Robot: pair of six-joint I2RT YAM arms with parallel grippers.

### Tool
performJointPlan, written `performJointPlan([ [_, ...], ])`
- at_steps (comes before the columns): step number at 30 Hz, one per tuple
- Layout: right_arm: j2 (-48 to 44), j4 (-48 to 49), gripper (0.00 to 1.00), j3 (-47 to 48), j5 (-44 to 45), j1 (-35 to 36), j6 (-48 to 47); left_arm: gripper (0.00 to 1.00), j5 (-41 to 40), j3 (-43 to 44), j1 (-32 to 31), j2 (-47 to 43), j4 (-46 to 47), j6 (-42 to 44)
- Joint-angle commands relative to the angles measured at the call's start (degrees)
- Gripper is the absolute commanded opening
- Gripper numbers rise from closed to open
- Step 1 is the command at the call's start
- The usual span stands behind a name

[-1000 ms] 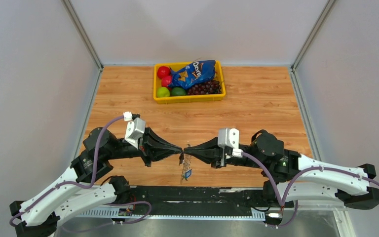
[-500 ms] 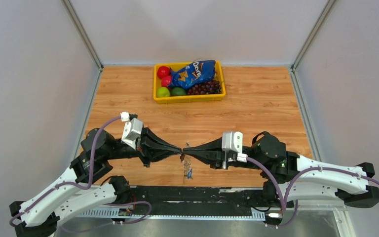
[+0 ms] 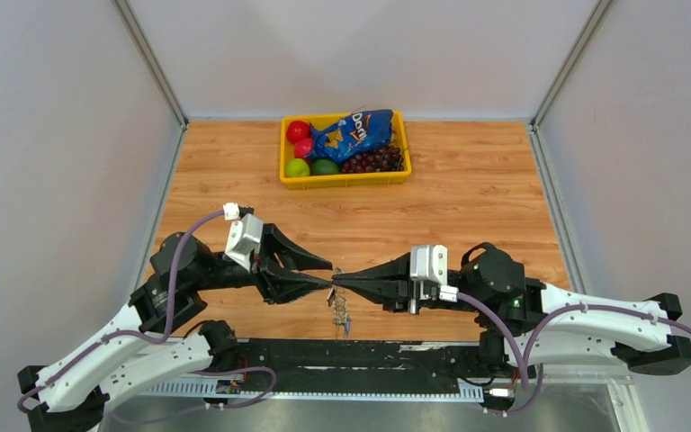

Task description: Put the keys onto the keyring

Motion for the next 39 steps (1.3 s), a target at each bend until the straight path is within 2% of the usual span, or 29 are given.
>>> performJointPlan([
  [1,0.03,4.69,0.00,1.55,0.41,0.52,-0.64,0.48,0.45,-0.28,0.10,-0.17,2.56,-0.31],
  [6,-0.10,4.52,0.00,1.61,0.98,0.69,-0.78,0.53,1.05,-0.32,0.09,-1.42,2.34,-0.18],
  [15,-0.07,4.28,0.00,1.78,1.81,1.30,-1.24,0.56,-2.49,1.30,0.07,-4.28,-3.07,2.35],
  [26,1.33,4.52,0.00,2.61,2.25,1.85,-1.78,0.57,0.20,-0.10,0.09,-2.47,3.35,-0.66],
  [39,1.56,5.27,0.00,3.06,2.89,2.18,-2.23,0.57,2.10,-1.08,0.07,-1.77,5.49,-1.78],
])
